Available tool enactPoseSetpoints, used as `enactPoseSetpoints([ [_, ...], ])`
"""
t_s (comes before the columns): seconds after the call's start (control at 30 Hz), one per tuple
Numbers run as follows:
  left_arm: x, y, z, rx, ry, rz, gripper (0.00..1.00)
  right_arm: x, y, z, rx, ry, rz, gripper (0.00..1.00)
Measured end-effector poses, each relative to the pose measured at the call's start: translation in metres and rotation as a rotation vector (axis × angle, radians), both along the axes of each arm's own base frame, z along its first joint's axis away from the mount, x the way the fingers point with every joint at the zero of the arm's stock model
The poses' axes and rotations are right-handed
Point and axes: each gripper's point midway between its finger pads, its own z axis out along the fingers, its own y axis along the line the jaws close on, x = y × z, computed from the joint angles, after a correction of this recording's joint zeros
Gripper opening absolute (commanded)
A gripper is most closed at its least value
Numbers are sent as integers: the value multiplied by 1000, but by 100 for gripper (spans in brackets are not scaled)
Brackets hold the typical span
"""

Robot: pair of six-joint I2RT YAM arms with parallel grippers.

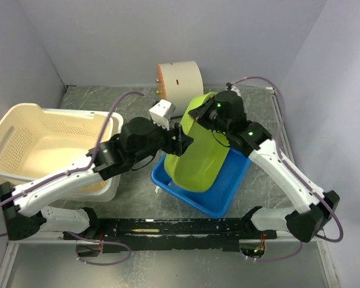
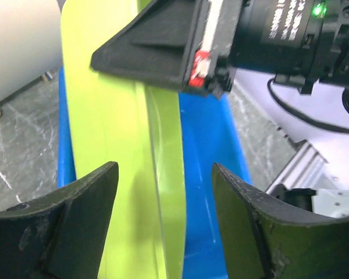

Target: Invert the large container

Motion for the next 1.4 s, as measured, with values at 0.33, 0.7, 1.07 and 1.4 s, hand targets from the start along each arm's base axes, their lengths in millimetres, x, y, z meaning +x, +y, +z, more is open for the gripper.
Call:
enactPoseSetpoints([
  [0.33,-14,29,40,-71,-34,24,76,-5,-59,158,-38,-431,-154,0],
  [0.7,-28,-23,-45,83,113,-51,74,17,-126,231,-422,-687,-385,0],
  [1.07,-87,-69,-191,402,340,-244,73,61,-187,230,-614,-641,-477,0],
  [1.4,-96,-15,-237,634,432,-179,74,104,-202,180,-655,-514,-325,0],
])
